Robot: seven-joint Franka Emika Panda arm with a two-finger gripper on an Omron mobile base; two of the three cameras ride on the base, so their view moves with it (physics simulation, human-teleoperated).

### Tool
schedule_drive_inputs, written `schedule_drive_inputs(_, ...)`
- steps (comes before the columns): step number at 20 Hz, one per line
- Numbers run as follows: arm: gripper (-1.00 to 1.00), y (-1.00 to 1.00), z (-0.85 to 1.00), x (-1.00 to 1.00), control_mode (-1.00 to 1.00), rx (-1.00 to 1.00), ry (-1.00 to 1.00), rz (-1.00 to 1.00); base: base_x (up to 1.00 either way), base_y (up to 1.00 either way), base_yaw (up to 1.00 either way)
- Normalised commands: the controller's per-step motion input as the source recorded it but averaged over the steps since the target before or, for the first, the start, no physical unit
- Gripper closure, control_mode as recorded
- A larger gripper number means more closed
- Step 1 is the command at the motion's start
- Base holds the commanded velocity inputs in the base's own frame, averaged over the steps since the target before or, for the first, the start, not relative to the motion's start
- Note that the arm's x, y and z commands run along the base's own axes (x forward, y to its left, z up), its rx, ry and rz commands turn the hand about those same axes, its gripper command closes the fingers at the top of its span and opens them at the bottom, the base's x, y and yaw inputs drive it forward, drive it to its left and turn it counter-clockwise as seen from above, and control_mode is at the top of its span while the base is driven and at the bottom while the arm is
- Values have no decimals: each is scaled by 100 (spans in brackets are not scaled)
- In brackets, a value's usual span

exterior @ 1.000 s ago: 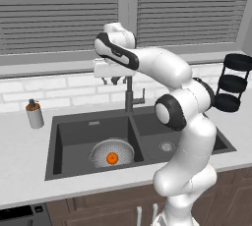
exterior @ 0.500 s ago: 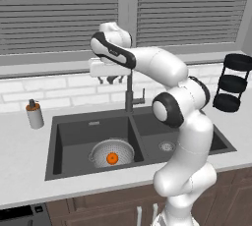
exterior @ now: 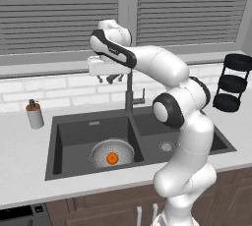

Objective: Put the colander in the sink, put the orange in the colander, and turn on the sink faucet and pour water over the colander.

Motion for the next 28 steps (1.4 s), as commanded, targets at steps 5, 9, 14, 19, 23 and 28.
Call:
schedule_drive_inputs(5, -100, -2, 36, -12, -100, 0, 0, -3, 0, 0, 0)
schedule_drive_inputs(9, -100, -26, 50, -11, -100, 0, 0, -1, 0, 0, 0)
schedule_drive_inputs(14, -100, -63, 41, -55, -100, 3, 0, 0, 0, 0, 0)
schedule_drive_inputs(19, -100, -88, 27, -56, -100, 9, -1, 0, 0, 0, 0)
schedule_drive_inputs(23, -100, -100, 5, -21, -100, 13, -7, 0, 0, 0, 0)
schedule_drive_inputs(28, -100, -100, -13, -3, -100, 12, -18, 2, 0, 0, 0)
